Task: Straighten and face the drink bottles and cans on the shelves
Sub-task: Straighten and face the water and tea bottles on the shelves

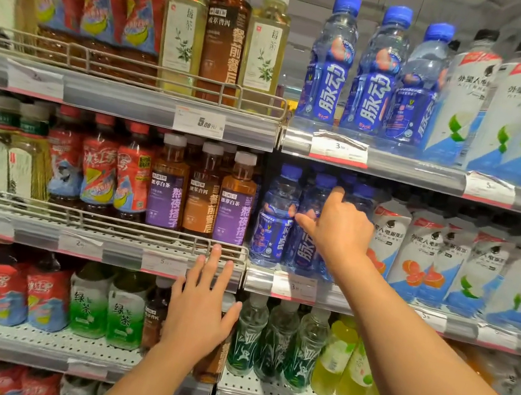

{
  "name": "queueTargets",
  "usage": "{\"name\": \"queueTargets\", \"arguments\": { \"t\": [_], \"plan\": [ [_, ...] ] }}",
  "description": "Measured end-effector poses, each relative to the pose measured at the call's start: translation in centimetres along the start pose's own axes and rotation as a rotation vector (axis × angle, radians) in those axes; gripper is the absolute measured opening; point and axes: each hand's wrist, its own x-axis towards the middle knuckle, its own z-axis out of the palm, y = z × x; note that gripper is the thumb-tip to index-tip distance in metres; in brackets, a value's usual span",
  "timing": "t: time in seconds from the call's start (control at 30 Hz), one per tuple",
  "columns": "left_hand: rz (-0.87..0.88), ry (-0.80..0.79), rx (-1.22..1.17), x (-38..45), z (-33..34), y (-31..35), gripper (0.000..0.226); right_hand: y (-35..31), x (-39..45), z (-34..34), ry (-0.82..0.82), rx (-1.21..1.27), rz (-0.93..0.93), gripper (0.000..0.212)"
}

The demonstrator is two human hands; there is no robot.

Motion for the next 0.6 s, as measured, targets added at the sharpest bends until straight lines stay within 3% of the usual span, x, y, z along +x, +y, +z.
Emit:
{"name": "queueTargets", "arguments": {
  "t": [0.13, 0.33, 0.43, 0.6],
  "plan": [
    [-0.012, 0.000, -0.007, 0.2, 0.0, 0.0, 0.079, 0.4, 0.2, 0.6, -0.048, 0.075, 0.022, 0.085],
    [-0.012, -0.144, 0.015, 0.6, -1.7, 0.0, 0.080, 1.6, -2.1, 0.0, -0.177, 0.250, -0.016, 0.093],
    [0.028, -0.256, 0.028, 0.8, -3.7, -0.2, 0.078, 2.1, -6.0, 0.7, -0.112, 0.387, -0.149, 0.073],
    [-0.024, -0.284, 0.049, 0.4, -7.5, -0.7, 0.065, 2.8, -11.8, 5.3, -0.225, 0.314, -0.447, 0.046]
  ]
}}
